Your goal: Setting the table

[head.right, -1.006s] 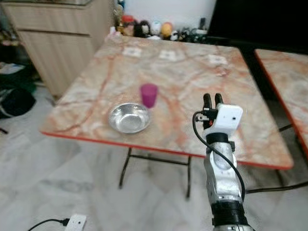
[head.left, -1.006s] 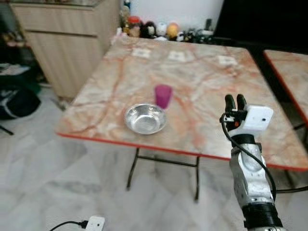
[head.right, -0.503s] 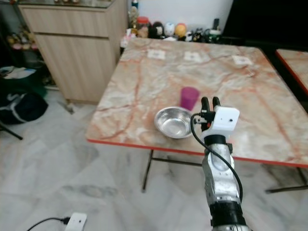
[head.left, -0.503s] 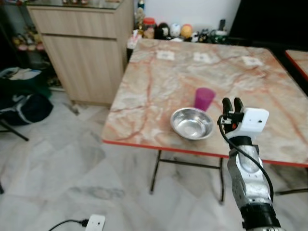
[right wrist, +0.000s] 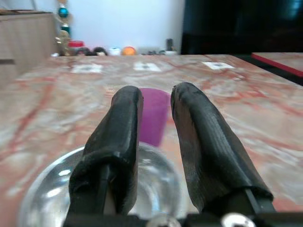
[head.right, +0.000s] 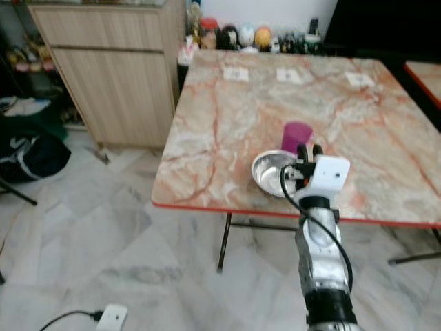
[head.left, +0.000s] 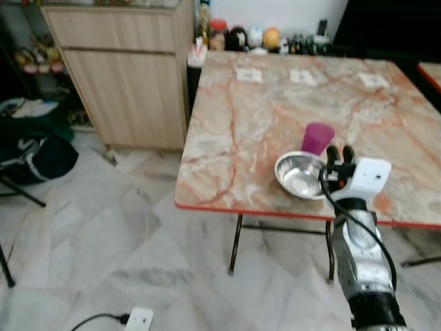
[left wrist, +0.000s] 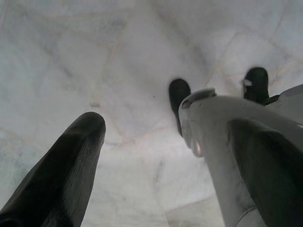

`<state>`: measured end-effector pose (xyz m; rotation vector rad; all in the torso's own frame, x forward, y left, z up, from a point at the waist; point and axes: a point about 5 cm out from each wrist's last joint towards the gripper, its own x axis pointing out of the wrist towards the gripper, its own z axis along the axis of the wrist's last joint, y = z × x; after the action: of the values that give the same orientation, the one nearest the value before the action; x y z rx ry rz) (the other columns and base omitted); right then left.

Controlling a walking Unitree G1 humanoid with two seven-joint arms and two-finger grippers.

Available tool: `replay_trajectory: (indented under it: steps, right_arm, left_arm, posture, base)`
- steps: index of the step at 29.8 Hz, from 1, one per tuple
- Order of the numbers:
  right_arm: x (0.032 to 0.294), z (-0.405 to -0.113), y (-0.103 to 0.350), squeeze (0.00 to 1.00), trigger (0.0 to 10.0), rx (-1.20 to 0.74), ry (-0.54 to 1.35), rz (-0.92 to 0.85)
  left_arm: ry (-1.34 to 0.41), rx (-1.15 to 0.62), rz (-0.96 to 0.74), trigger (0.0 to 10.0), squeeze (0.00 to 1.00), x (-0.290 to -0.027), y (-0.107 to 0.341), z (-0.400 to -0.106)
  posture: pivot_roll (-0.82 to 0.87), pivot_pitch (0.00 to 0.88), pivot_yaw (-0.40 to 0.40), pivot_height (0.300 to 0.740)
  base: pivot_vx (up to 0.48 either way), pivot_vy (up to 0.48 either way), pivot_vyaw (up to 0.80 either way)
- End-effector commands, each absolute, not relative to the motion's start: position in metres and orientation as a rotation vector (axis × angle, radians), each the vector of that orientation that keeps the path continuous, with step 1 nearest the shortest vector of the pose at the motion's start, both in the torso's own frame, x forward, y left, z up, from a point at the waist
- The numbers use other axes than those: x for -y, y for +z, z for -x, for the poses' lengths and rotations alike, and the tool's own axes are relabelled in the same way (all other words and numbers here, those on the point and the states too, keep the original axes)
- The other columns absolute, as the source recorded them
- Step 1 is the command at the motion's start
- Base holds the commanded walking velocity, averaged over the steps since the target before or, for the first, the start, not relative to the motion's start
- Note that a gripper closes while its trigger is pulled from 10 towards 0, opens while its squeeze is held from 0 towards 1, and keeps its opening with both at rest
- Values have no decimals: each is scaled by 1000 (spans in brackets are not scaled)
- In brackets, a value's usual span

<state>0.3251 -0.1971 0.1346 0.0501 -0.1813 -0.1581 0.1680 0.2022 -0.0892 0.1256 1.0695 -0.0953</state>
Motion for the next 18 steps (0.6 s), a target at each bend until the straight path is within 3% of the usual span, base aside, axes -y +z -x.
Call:
replay_trajectory:
  steps: [1, 2, 3, 4, 8, 9, 10, 11, 18]
  right_arm:
    - [208, -326, 131, 0, 10000, 148, -199, -61]
    - [207, -326, 130, 247, 10000, 140, -191, -73]
    - [207, -327, 129, 247, 10000, 134, -185, -82]
    - [206, -329, 126, 1000, 10000, 101, -172, -93]
    - [205, -335, 113, 1000, 10000, -29, -157, -49]
    - [203, -337, 109, 388, 10000, -61, -156, -72]
    - [203, -337, 109, 388, 10000, -54, -159, -87]
    - [203, -338, 110, 0, 10000, -52, -161, -112]
    - [196, -351, 113, 0, 10000, -115, -144, -219]
  left_arm:
    - [-117, -1099, -136, 10000, 0, -198, -93, -161]
    - [-116, -1099, -131, 10000, 0, -198, -93, -161]
    - [-115, -1100, -128, 10000, 0, -198, -93, -161]
    - [-116, -1099, -127, 10000, 0, -198, -93, -161]
    - [-115, -1098, -124, 10000, 0, -197, -93, -161]
    - [-115, -1097, -123, 10000, 0, -197, -93, -161]
    - [-115, -1097, -123, 10000, 0, -197, -93, -161]
    - [-115, -1097, -123, 10000, 0, -197, -93, -161]
    - [-114, -1098, -124, 10000, 0, -198, -93, -161]
  posture:
    - [68, 58, -41, 740]
    - [68, 58, -41, 740]
    - [68, 58, -41, 740]
    - [68, 59, -40, 740]
    - [67, 57, -40, 740]
    - [72, 57, -41, 740]
    - [73, 57, -42, 740]
    - [75, 58, -41, 740]
    - [77, 58, -39, 740]
  base:
    - [0, -251, 0]
    - [0, 0, 0]
    - [0, 0, 0]
    - [0, 0, 0]
    - [0, 0, 0]
    - [0, 0, 0]
    - [0, 0, 0]
    - [0, 0, 0]
    - [0, 0, 0]
